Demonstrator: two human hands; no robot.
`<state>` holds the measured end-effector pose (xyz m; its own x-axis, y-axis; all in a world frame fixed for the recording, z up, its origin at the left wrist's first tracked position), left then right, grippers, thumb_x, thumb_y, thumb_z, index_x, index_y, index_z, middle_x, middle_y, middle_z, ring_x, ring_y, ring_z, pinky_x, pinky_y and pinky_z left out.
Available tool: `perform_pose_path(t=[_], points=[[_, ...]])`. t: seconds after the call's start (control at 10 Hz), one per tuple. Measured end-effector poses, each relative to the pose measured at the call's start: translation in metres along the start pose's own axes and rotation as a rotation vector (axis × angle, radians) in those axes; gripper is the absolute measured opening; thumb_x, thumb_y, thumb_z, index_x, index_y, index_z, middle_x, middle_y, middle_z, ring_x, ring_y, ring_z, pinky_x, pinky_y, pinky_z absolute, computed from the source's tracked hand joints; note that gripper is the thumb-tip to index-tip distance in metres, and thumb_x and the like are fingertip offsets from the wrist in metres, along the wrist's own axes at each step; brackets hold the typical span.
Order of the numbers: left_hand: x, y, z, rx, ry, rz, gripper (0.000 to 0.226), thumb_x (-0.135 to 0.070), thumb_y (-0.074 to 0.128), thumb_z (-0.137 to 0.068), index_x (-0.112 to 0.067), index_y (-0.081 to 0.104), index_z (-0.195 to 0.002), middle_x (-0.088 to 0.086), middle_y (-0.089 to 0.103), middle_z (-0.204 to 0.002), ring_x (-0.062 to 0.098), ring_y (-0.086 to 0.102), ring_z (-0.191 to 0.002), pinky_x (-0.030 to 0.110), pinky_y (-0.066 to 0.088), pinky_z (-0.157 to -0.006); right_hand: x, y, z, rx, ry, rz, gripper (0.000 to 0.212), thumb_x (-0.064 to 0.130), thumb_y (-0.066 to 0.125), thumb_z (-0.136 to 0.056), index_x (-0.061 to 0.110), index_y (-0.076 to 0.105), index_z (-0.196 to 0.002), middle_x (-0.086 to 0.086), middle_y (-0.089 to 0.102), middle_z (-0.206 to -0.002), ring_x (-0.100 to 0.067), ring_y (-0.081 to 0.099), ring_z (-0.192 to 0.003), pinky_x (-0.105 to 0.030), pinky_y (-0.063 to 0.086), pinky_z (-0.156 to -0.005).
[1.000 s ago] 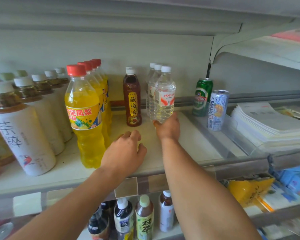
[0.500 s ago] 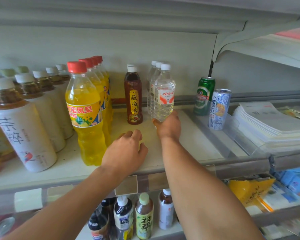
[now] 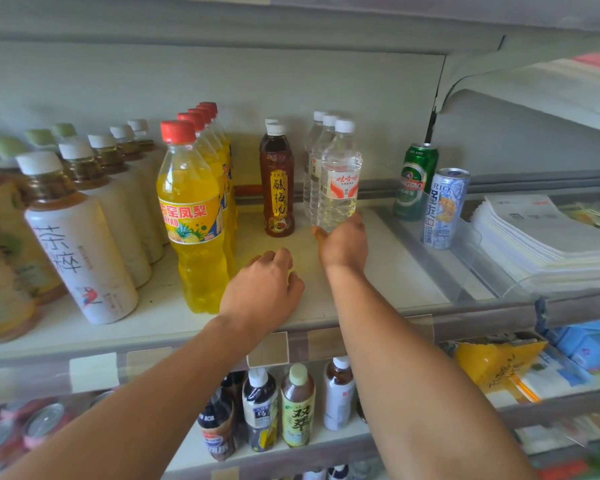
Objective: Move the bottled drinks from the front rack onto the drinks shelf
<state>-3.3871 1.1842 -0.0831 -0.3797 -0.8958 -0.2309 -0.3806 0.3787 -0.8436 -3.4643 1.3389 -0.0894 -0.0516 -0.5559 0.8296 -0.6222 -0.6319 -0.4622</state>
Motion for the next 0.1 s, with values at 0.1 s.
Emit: perform_pose_path(t=[0.1], points=[[-0.0009,-0.0088,0.0031,-0.065,0.043,0.046,0.021,-0.023,0.051,-0.093,-0.013,0.058,-0.109,0.006,0.066,-0.101,0.029,0.061,-0.088,0.034,0.047,-0.059,0.0075,-0.0104,0.0188,-0.021,-0.050,0.076,0.056,0.025,0.068,-0.090,0.003,0.042,-0.135,-0.017,0.054,-0.131,-0.035,0.055,-0.117,-0.035,0.047,-0.089]])
Point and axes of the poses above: each hand's wrist, its own z-axis away from the middle knuckle, its own y-axis out of the palm, x = y × z, the point moved 5 cm from there along -z, towards the middle knuckle
